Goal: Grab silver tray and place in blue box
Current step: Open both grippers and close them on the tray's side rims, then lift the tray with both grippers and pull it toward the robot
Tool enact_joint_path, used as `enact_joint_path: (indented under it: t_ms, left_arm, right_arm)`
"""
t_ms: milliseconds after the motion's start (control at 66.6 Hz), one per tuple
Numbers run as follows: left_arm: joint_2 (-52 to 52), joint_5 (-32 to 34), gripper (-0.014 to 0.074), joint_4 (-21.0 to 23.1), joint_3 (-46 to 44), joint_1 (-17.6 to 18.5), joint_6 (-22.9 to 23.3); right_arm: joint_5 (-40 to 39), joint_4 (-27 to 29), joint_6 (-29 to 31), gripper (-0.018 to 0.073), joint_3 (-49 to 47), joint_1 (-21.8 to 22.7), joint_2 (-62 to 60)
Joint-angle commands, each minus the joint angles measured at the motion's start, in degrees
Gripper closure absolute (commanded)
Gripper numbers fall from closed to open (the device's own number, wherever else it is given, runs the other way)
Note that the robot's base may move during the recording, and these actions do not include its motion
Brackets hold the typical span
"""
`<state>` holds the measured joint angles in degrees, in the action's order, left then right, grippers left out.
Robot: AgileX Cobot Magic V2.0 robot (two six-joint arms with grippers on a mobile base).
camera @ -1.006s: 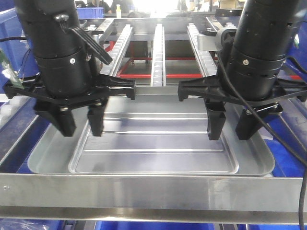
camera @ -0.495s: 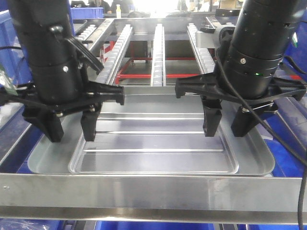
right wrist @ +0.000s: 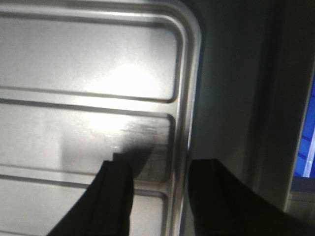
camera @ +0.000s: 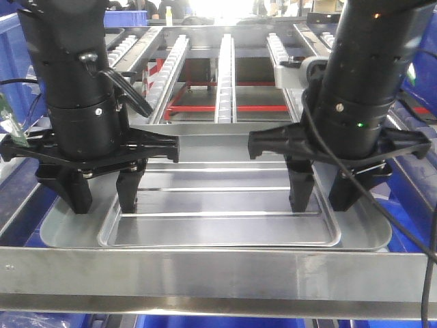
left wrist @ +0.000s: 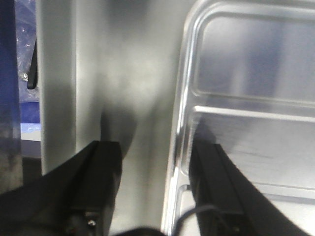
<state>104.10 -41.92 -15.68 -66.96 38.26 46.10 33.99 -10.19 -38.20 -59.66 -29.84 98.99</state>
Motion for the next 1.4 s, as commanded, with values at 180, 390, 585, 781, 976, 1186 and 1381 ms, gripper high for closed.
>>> enact_joint_path:
  t_ms: [180,390,585,781,976,1186,1381]
  left_arm:
    - [-1.9,0.3,0.0354,0.0,-1.3,0.0,0.0]
    - [-1.9,0.3,0.0354,0.0,-1.3,0.0,0.0]
    - [-1.9,0.3,0.0354,0.0,-1.3,0.0,0.0]
    - [-1.9,0.3,0.0354,0.0,-1.3,0.0,0.0]
    - [-1.9,0.3,0.0367,0.0,-1.3,0.0,0.0]
    - [-1.9,0.3,0.0607,0.7,-1.3,0.0,0.0]
    - [-1.9,0.3,0.0605,0.6,-1.3,0.0,0.0]
  right_arm:
    - [-2.6,-0.4,0.0,0.0165,-1.4,1.4,-1.4]
    - [-2.7,-0.4,0.0,0.0165,-1.4,1.7,-0.9]
    - [-3.0,-0.4,0.0,0.0165,-1.4,1.7,-0.8]
    - [-3.0,-0.4,0.0,0.0165,-1.4,1.7,-0.8]
    - [-3.0,-0.4,0.0,0.0250,-1.4,1.7,-0.8]
    - [-2.7,-0.4,0.0,0.0482,-1.4,1.7,-0.8]
    - [-2.5,-0.4,0.0,0.0494,-1.4,1.7,-0.8]
